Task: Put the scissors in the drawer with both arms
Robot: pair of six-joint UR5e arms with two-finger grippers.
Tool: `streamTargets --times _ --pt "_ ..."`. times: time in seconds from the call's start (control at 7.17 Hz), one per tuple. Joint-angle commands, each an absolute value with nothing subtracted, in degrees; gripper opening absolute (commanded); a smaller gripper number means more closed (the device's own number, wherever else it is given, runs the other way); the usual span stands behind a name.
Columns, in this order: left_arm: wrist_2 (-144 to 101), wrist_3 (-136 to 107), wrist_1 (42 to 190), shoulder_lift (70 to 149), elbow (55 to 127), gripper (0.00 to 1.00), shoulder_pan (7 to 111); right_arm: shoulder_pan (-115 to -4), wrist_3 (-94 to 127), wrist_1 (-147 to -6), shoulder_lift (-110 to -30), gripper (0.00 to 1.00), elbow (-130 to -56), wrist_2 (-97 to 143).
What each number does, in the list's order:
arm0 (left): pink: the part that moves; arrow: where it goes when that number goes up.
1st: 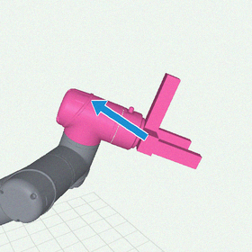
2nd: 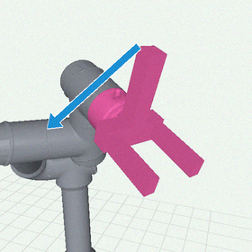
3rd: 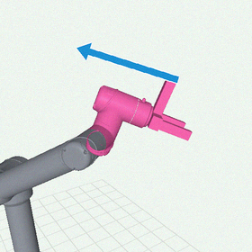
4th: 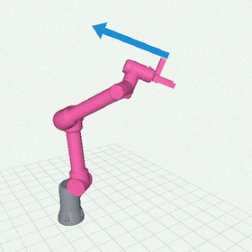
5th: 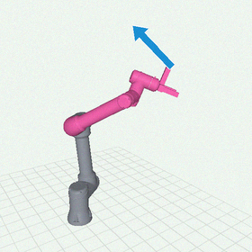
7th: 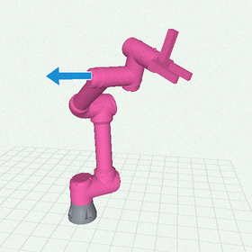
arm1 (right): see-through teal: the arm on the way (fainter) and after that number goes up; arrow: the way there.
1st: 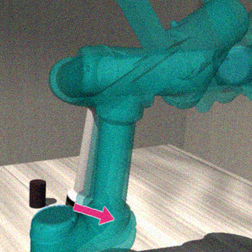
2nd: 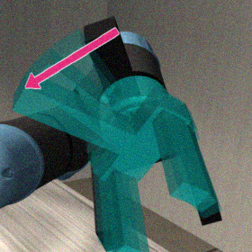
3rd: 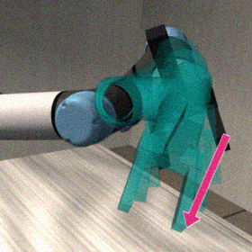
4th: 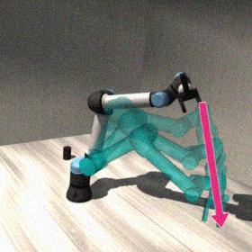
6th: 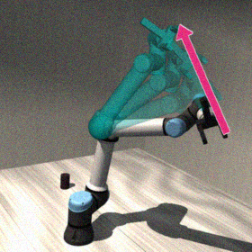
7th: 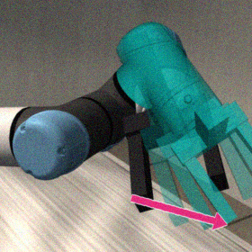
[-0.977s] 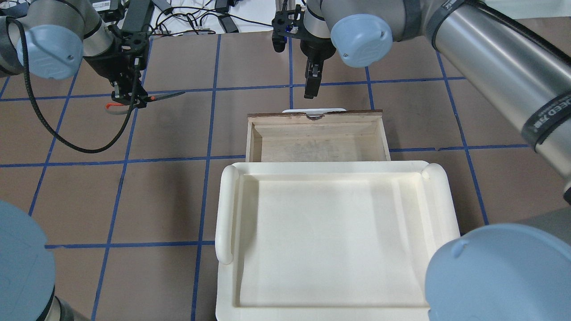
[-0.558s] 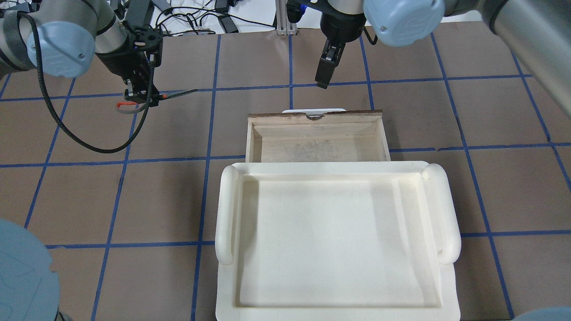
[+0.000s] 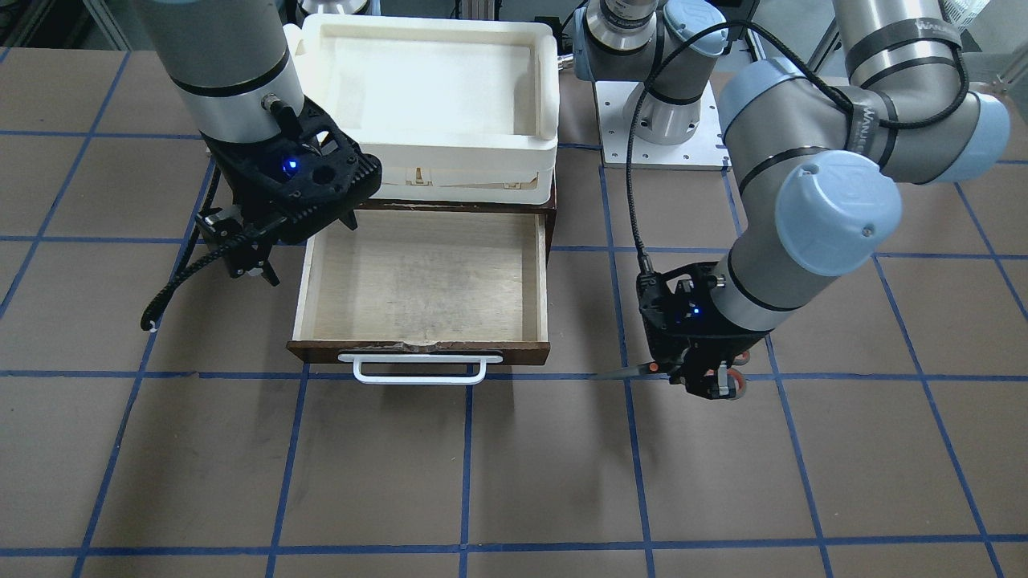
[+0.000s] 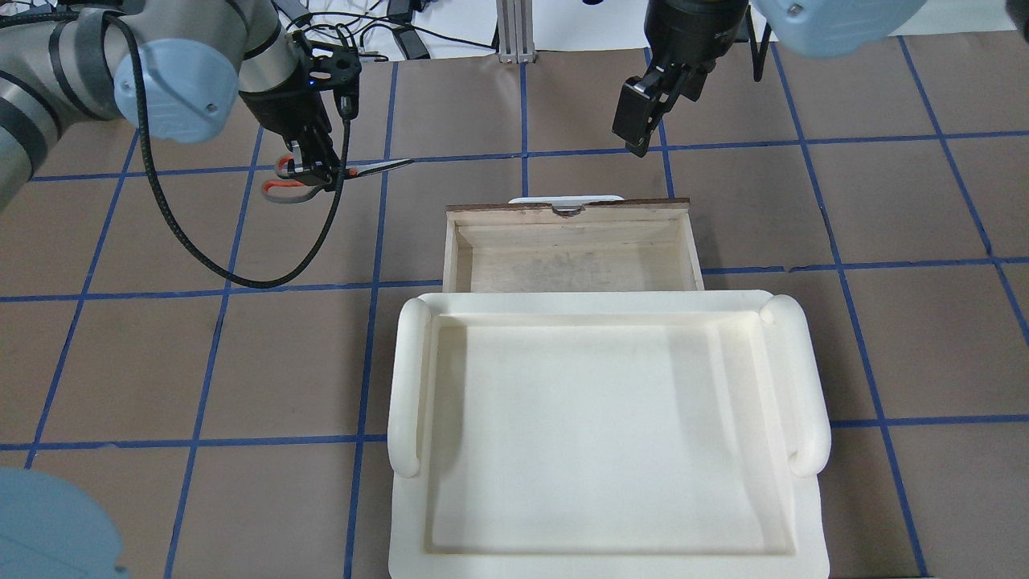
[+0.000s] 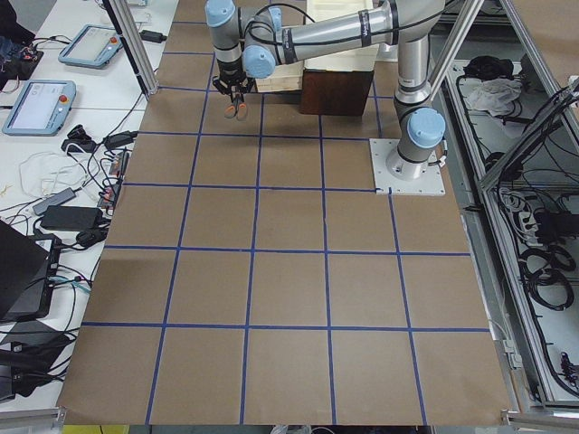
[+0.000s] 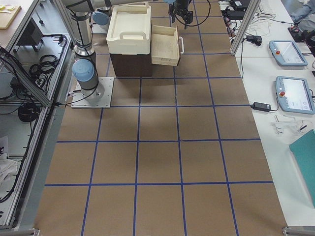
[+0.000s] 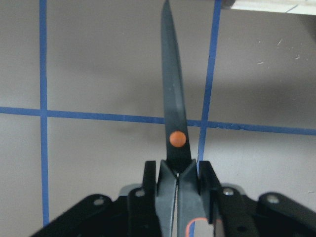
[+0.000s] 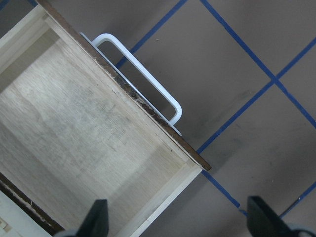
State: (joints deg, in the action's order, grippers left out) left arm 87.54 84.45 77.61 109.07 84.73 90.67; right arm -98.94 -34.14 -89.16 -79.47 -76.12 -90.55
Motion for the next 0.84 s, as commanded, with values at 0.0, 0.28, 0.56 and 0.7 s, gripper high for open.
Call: streamTargets --times 0.0,0.28,0.56,0.7 --pt "87.5 80.4 77.6 108.4 84.7 0.0 97.3 -98.6 -24.7 -89.3 -80.7 1.0 -77.5 -90.2" --pt "87.5 77.7 77.6 108.5 84.8 0.0 103.9 -98.7 -16.2 -92.5 -80.9 1.0 -79.4 -88.6" --pt "87.4 74.0 76.8 108.5 87.9 0.0 108.7 -98.9 -12.8 -92.2 -81.9 1.0 -80.0 -88.8" --pt "87.4 74.0 76.6 108.5 88.4 0.0 109.9 -98.8 -7.6 -91.8 -82.0 1.0 -80.5 -88.7"
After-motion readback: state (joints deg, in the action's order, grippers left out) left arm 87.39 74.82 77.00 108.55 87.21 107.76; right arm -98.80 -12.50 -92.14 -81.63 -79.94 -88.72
